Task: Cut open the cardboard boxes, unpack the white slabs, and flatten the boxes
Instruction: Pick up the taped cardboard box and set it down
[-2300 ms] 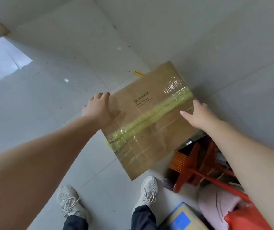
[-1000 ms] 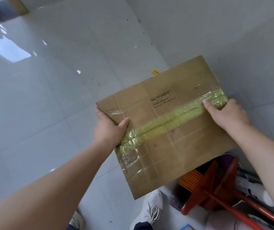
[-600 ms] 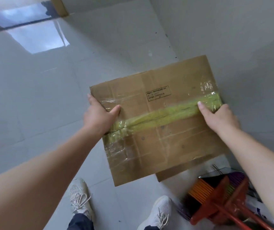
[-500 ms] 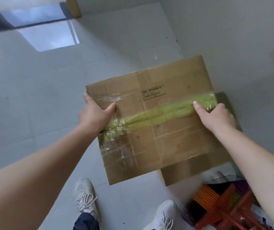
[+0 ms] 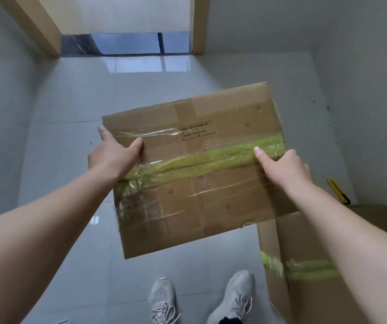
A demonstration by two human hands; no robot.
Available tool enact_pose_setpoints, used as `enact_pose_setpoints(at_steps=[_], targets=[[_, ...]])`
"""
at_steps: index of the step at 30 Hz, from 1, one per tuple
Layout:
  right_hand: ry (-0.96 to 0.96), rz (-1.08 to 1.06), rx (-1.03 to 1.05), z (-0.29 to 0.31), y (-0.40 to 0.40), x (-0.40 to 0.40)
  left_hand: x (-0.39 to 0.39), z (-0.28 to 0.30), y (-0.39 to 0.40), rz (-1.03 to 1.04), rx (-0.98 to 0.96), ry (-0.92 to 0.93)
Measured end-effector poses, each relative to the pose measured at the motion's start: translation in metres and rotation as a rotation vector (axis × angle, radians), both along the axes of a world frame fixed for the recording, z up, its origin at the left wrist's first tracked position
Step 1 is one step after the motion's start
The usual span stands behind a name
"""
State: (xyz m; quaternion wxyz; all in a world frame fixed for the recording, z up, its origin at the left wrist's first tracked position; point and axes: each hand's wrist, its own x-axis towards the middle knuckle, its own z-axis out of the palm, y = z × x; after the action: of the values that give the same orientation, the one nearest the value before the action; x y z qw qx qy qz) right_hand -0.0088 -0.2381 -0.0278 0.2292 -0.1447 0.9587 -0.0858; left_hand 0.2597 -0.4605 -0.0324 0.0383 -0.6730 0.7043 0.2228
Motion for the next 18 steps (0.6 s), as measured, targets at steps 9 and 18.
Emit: enact_pose_setpoints(at_steps=[9, 18], targets=[[-0.085, 0.16, 0.006, -0.05, -0.108, 0.02, 0.035, -0.043, -0.088, 0.197, -0.027, -0.063], [-0.105, 0.129, 0.081, -0.154, -0.155, 0.071, 0.068, -0.147, -0.134, 0.176, 0.009, -0.142]])
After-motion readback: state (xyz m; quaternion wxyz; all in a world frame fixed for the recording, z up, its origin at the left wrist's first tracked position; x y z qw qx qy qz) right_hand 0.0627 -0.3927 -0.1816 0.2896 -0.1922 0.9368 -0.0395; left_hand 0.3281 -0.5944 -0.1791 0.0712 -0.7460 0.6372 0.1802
